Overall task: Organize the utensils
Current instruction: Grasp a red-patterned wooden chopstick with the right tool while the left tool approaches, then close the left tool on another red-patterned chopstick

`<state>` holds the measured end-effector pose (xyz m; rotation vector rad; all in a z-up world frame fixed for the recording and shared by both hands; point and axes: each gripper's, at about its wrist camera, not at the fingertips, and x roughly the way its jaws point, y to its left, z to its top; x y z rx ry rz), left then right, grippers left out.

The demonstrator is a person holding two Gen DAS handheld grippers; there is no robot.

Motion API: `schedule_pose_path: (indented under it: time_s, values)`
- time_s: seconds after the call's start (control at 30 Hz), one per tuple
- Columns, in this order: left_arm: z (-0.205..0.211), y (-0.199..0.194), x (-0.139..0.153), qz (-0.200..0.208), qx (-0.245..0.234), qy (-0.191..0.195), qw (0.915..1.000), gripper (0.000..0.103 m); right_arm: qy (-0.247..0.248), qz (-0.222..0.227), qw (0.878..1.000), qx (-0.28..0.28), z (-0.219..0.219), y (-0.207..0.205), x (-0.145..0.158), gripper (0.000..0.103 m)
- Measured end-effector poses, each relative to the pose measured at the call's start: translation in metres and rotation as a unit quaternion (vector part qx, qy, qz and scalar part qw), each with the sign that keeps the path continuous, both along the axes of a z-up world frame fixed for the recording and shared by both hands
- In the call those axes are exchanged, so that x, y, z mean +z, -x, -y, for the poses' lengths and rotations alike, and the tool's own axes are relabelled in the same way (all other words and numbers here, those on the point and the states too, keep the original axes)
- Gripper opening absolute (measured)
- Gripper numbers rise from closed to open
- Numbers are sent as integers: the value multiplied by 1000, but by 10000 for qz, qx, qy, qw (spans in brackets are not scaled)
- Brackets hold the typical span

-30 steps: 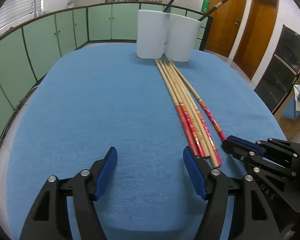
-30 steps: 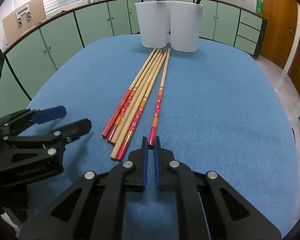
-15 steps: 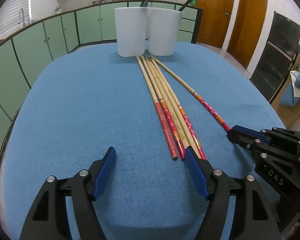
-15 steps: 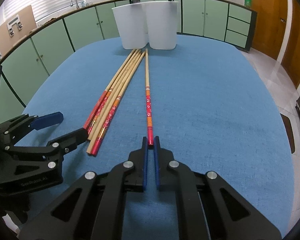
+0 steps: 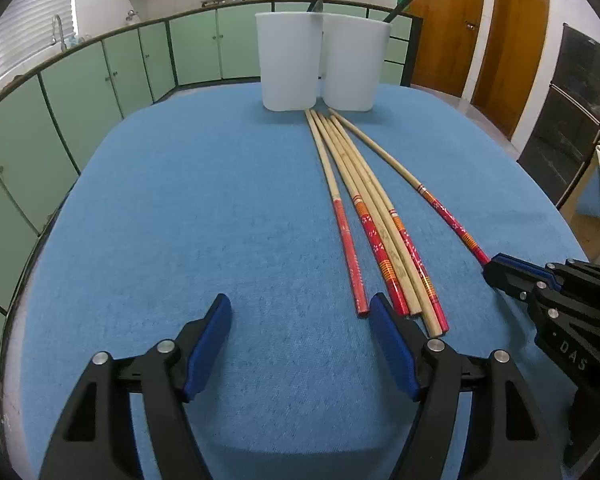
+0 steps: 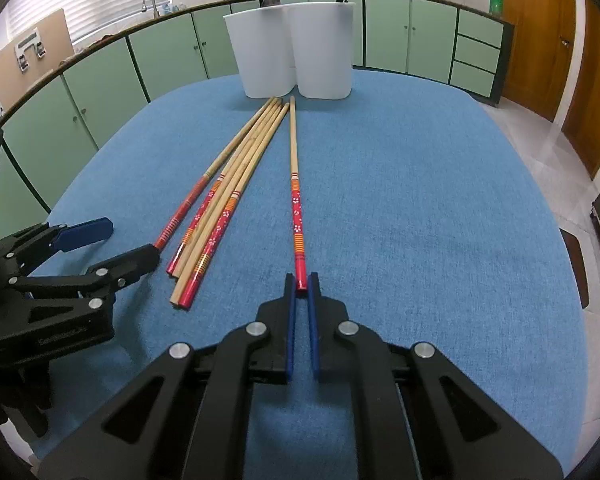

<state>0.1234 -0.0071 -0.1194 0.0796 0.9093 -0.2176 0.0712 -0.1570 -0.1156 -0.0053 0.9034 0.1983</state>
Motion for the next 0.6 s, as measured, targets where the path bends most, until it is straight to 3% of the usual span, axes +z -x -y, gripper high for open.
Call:
schedule_pose_path:
  time_s: [0.13,0.2,0.33,0.43,0.6]
  values:
    - [4,-3,-1,6,-32,-45,10000,70,-89,-12,10000,0,2,-1,-1,6]
    - [6,-4,-1,21,-54,-37,10000,61,-127,-18,9999,9,3,-2,-1,6]
    - [14,-5,1,71,-207,68,9997,23,-151,-8,9999,12,3,-1,-1,5]
    - [19,-4,1,85,-285,66,9995,7,-140,13,9999,19,3,0,0,5]
    - [18,-1,3,118,-243,117,9996,6,-228,64,9997,14,5,3,3,5]
